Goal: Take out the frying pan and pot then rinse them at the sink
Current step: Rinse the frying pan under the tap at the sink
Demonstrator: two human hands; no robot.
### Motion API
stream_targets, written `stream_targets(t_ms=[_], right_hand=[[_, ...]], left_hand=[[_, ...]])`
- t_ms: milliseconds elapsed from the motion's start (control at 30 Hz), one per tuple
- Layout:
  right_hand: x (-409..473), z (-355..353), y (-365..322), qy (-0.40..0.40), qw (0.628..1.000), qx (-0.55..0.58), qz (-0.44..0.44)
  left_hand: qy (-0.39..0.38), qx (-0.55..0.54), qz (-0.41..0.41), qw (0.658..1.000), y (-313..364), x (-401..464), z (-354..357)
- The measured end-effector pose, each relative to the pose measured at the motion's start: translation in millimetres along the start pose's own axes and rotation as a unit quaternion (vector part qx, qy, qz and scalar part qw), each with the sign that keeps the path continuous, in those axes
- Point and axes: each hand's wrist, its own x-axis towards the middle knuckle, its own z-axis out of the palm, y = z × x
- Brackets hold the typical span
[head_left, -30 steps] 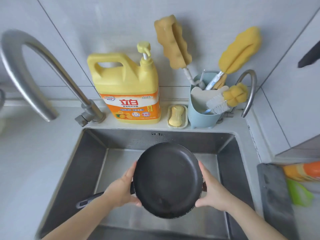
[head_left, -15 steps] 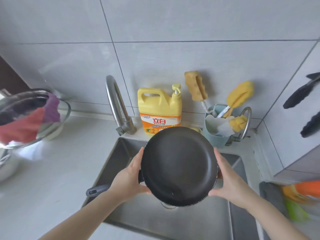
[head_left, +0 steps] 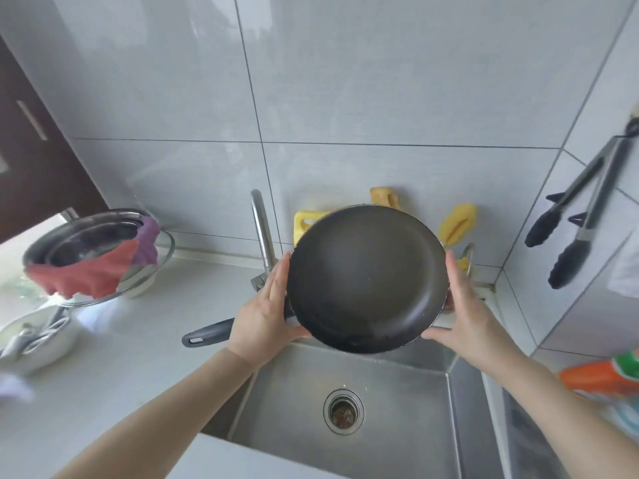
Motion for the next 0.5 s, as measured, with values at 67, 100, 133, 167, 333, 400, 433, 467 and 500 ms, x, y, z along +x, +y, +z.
stream_targets(t_ms=[67,100,133,167,333,400,433,467,500], right_hand=[[6.2,-9.1,-9.5,0.023,0.999,-0.011,-0.025],[9.5,-13.9,-15.2,0.032,0.999,-0.016,-0.036],[13.2,-18.9,-21.4,0.043,0.998,-0.023,-0.049],[17.0,-23.5,-27.1,0.055,0.996,-0.033,-0.063],[30.0,-45.2,-50.6,0.104,0.988,-0.042,-0.110],[33.8,-51.5,-54.2,0.117,0.984,-0.039,-0.126],[35.9,-53.9,-55.8,0.123,0.983,-0.042,-0.133],[38.1,-56.1,-57.6,0.128,0.981,-0.045,-0.137],[40.4,-57.9,-59.6,0.133,0.980,-0.047,-0.139]], left_hand=[[0.030,0.009,0.013,0.999,4.5,7.8,-13.7],[0.045,0.009,0.019,0.999,6.4,11.8,-20.9],[0.061,0.008,0.026,0.998,7.9,16.1,-28.0],[0.077,0.008,0.032,0.996,9.3,20.3,-35.2],[0.122,0.000,0.055,0.991,12.1,41.6,-64.1],[0.142,0.001,0.069,0.987,14.8,48.6,-74.2],[0.149,0.004,0.076,0.986,16.7,51.6,-79.0],[0.155,0.009,0.083,0.984,18.4,54.2,-82.9],[0.159,0.013,0.089,0.983,19.6,56.3,-86.0]])
